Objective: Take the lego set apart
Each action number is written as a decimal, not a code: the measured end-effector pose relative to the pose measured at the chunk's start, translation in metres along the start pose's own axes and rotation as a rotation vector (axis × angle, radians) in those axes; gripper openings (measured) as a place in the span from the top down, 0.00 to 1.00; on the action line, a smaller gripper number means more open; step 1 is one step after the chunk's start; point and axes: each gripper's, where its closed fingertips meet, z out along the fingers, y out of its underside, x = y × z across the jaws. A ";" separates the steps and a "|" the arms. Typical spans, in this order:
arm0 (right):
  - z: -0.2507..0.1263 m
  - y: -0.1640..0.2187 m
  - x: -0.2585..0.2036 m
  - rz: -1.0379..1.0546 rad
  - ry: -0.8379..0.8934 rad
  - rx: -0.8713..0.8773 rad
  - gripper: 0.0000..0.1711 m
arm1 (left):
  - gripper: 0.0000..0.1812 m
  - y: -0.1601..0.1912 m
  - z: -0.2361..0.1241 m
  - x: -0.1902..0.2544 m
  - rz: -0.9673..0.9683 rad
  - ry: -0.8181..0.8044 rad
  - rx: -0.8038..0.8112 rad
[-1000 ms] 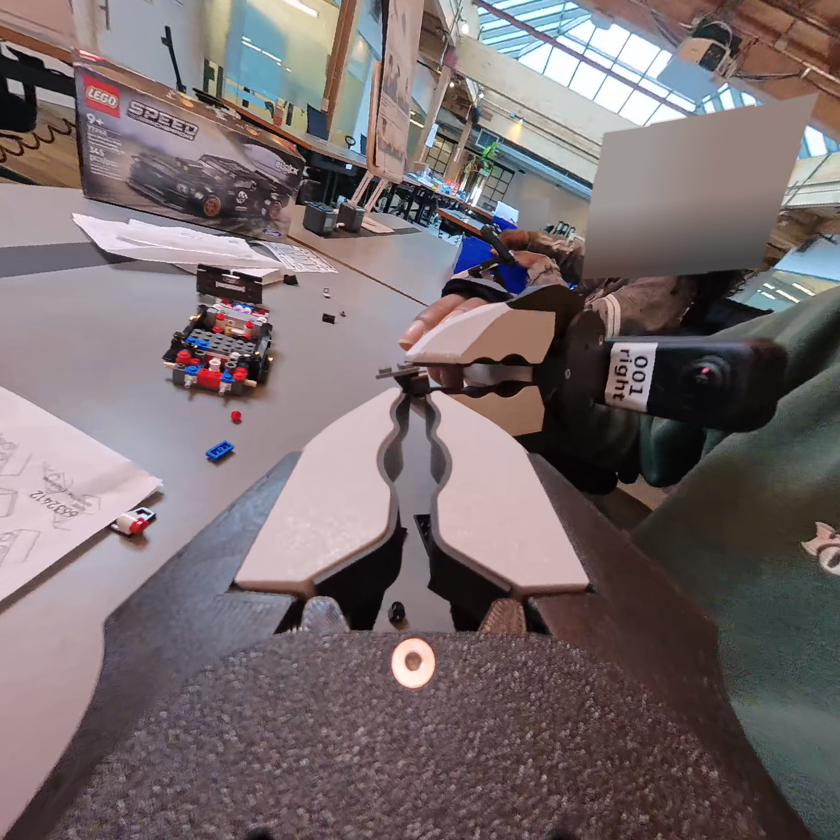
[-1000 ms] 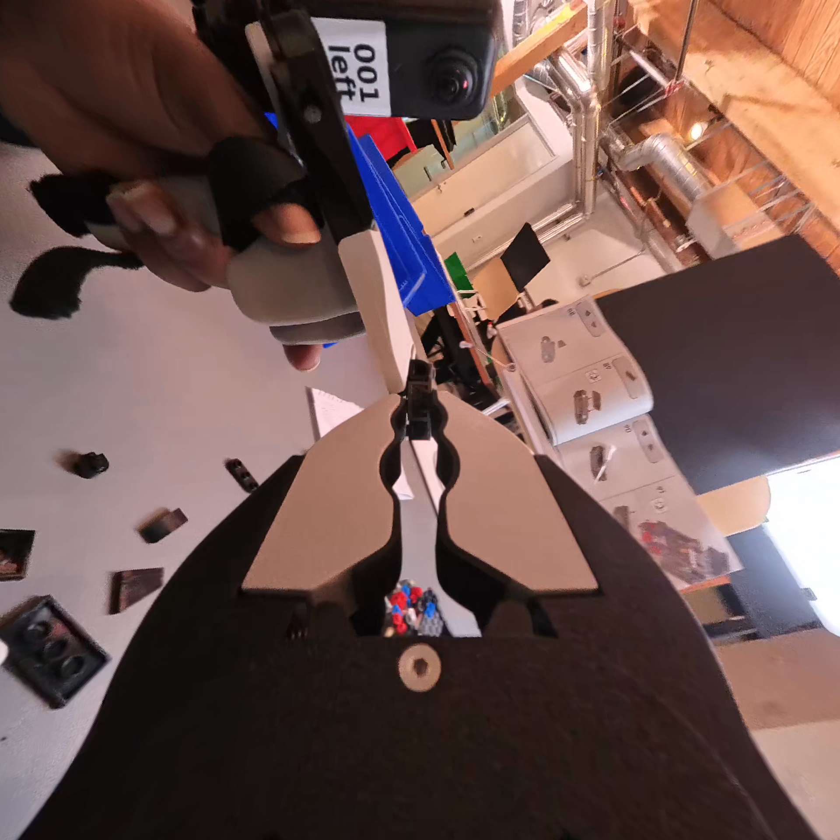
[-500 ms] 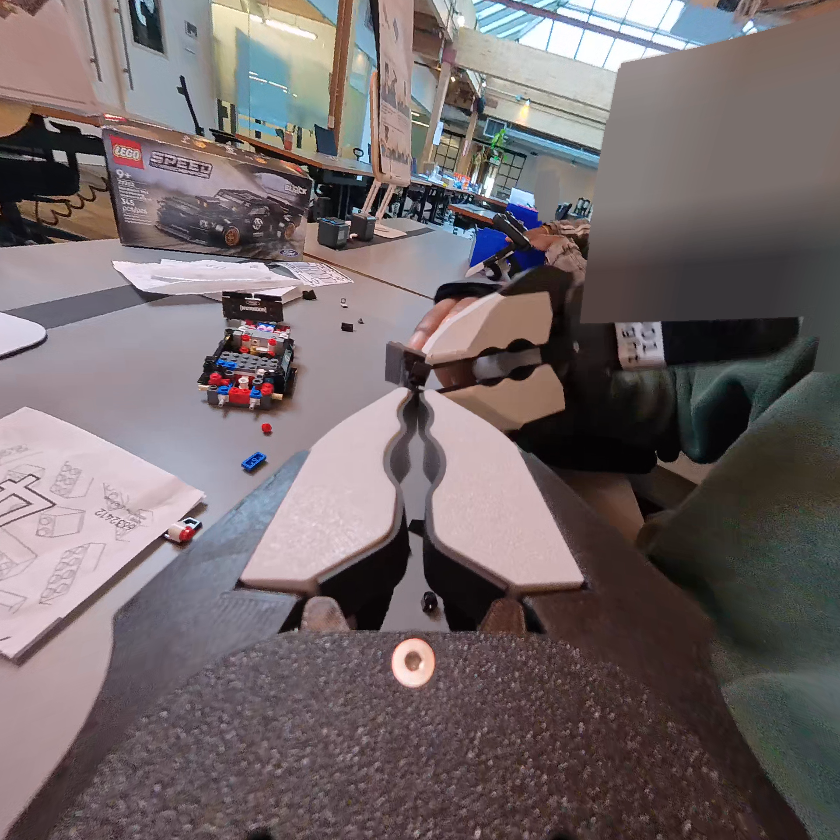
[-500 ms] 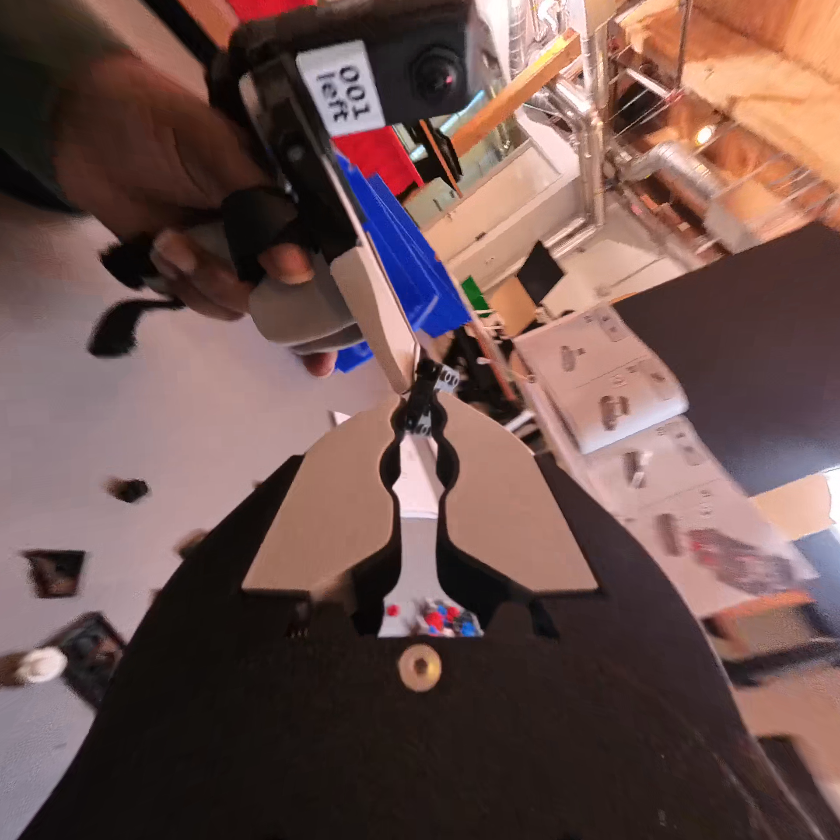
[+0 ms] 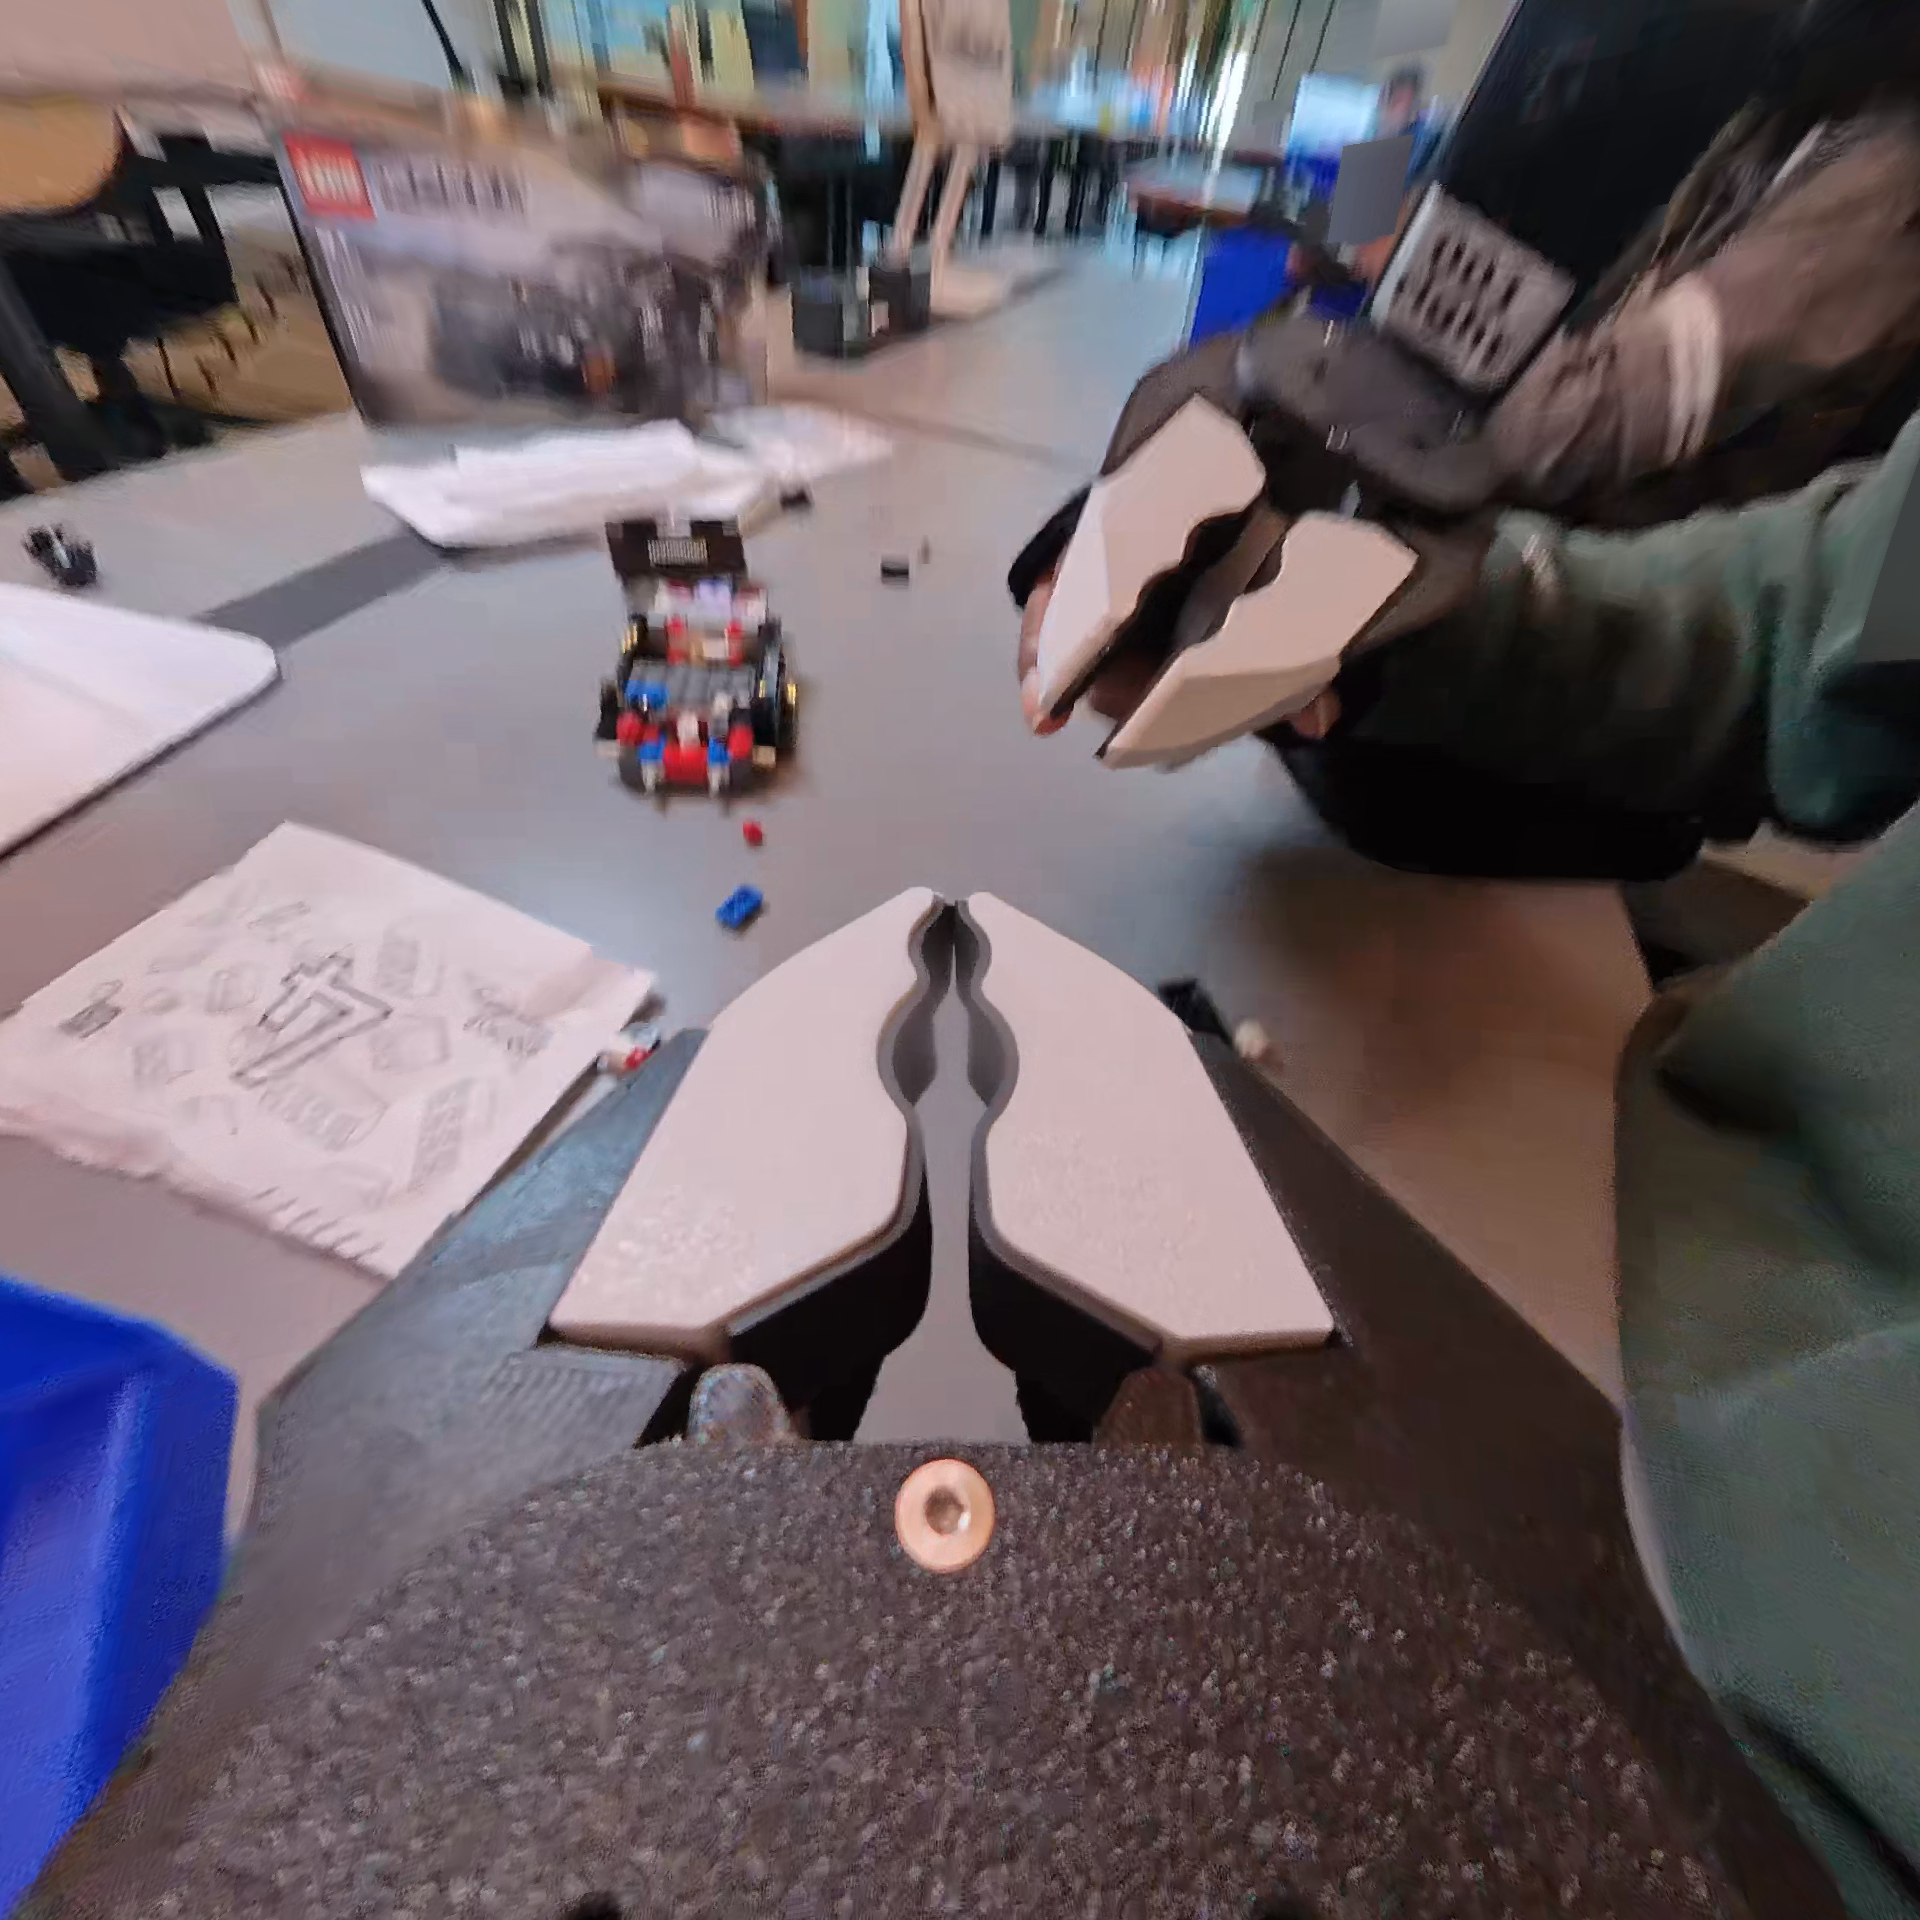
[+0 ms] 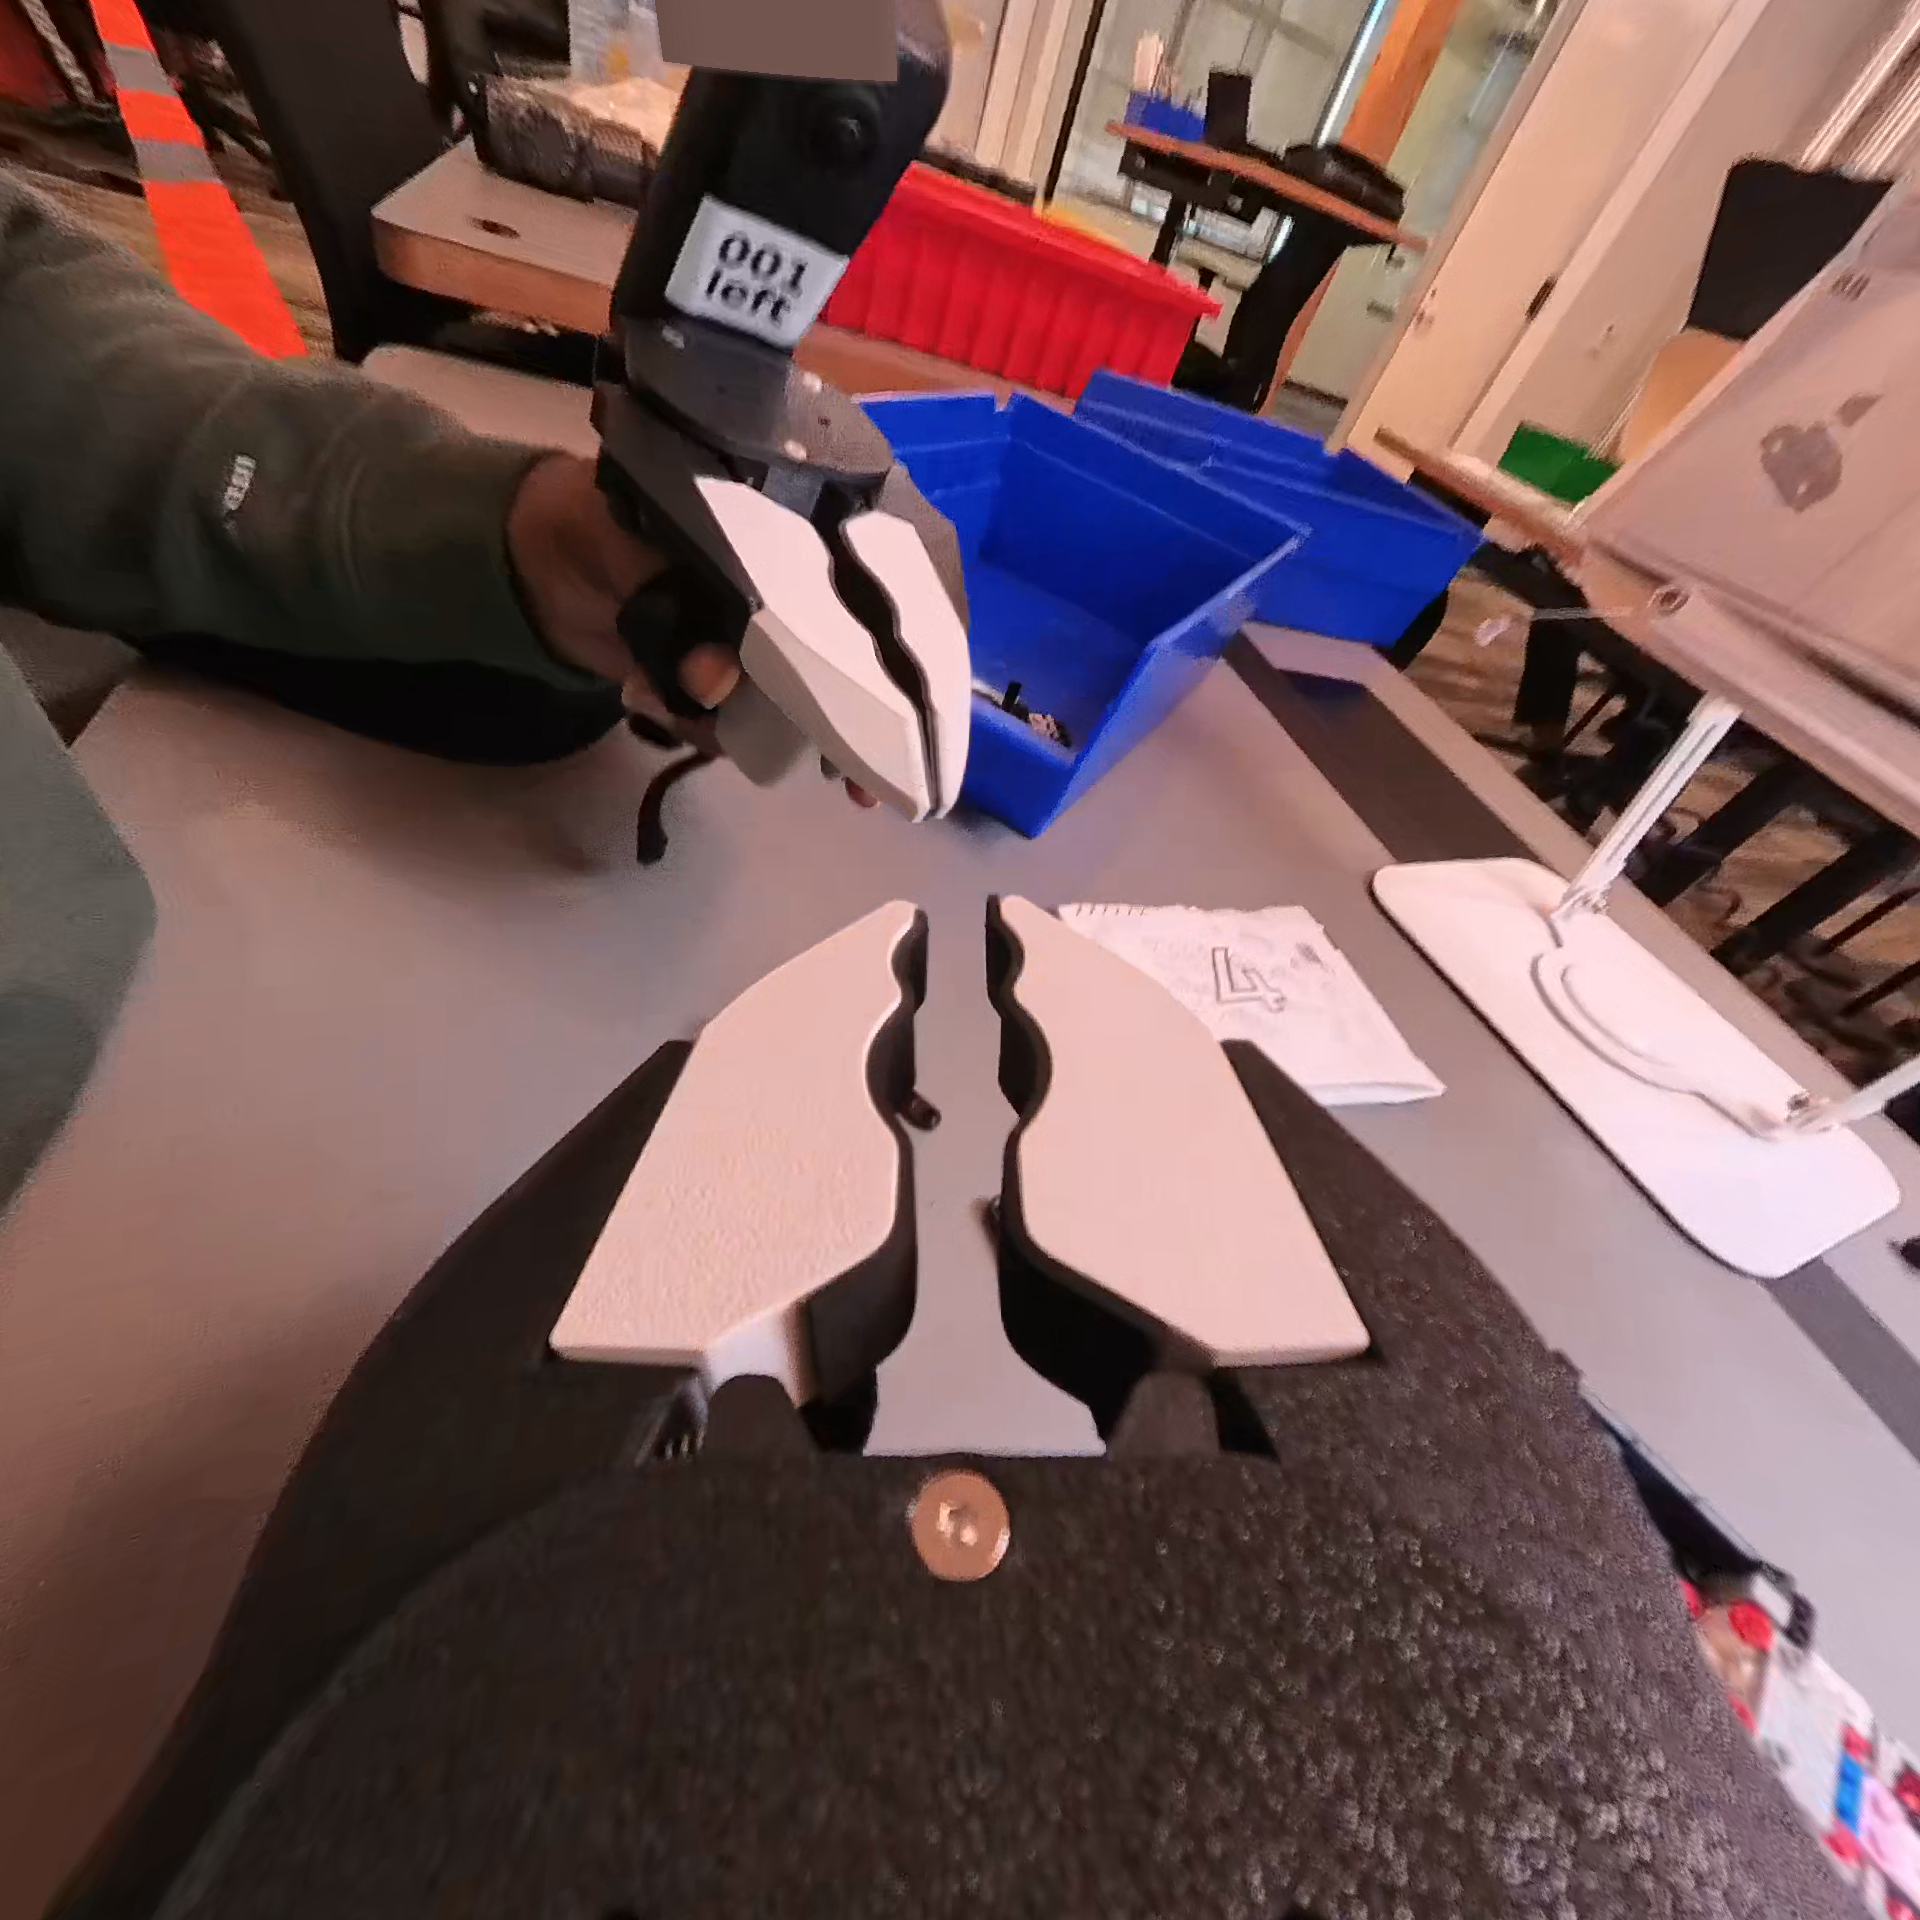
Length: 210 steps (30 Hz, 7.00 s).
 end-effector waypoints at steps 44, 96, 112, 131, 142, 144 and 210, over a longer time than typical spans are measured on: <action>0.009 -0.021 -0.033 0.128 -0.289 -0.025 0.81 | 0.89 -0.019 0.003 0.048 0.625 -0.073 0.029; 0.001 -0.033 -0.030 0.375 -0.388 0.178 0.92 | 0.83 -0.032 -0.007 0.059 0.063 0.258 0.220; 0.006 -0.016 -0.019 -0.068 -0.092 0.037 0.92 | 0.87 -0.023 -0.001 0.043 -0.224 0.303 0.177; 0.003 -0.021 -0.034 -0.114 -0.143 0.040 0.87 | 0.96 -0.005 0.004 0.054 0.673 -0.028 0.076; 0.006 -0.014 -0.038 -0.444 -0.027 -0.010 0.98 | 0.95 -0.007 0.003 0.047 0.722 -0.094 0.083; 0.008 -0.011 -0.037 -0.551 0.023 -0.028 0.99 | 0.87 -0.007 0.003 0.042 0.607 -0.065 0.077; 0.022 0.031 -0.060 0.191 -0.376 -0.170 0.95 | 0.94 0.033 0.008 0.043 0.121 0.177 -0.190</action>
